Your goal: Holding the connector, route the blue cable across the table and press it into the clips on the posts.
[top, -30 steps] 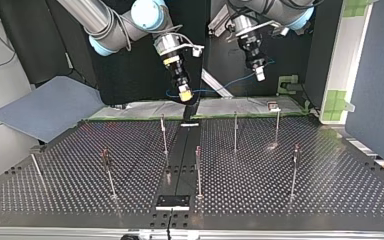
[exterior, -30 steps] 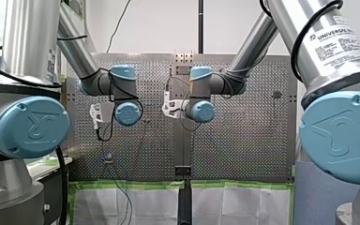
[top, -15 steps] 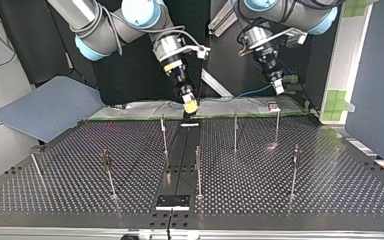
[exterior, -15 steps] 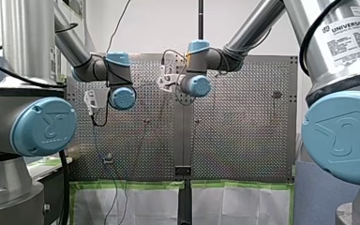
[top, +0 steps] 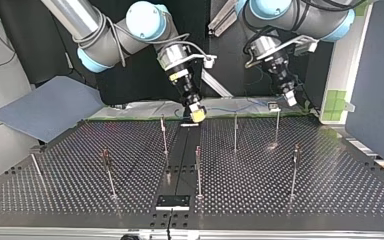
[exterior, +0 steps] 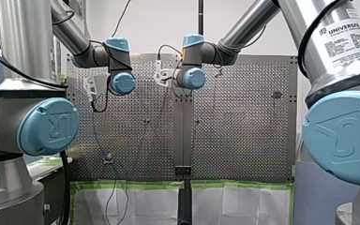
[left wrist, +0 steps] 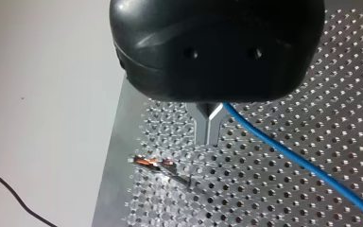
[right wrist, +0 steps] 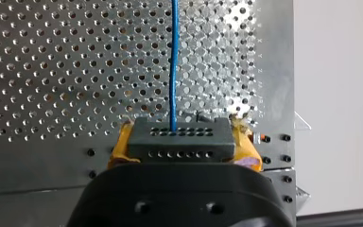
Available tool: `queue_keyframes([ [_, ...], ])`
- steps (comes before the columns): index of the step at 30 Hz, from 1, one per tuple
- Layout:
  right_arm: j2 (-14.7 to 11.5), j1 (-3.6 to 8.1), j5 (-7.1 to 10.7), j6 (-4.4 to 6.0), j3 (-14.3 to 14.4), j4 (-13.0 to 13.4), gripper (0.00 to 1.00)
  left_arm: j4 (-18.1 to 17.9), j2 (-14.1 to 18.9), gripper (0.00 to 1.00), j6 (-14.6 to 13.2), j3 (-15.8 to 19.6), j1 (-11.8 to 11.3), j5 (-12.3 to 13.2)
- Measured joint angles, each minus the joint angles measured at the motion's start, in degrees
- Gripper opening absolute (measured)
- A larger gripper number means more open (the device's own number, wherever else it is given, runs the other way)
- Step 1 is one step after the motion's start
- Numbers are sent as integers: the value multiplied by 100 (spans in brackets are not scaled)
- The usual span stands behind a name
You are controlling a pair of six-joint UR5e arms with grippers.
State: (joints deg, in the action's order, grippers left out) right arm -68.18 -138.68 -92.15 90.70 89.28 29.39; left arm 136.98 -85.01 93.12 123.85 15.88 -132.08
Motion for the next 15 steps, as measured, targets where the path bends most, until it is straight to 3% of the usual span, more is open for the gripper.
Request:
queue_keyframes([
  [15, 219, -190, 71, 35, -760, -759, 0, 723, -11, 0, 0, -311, -186, 310],
])
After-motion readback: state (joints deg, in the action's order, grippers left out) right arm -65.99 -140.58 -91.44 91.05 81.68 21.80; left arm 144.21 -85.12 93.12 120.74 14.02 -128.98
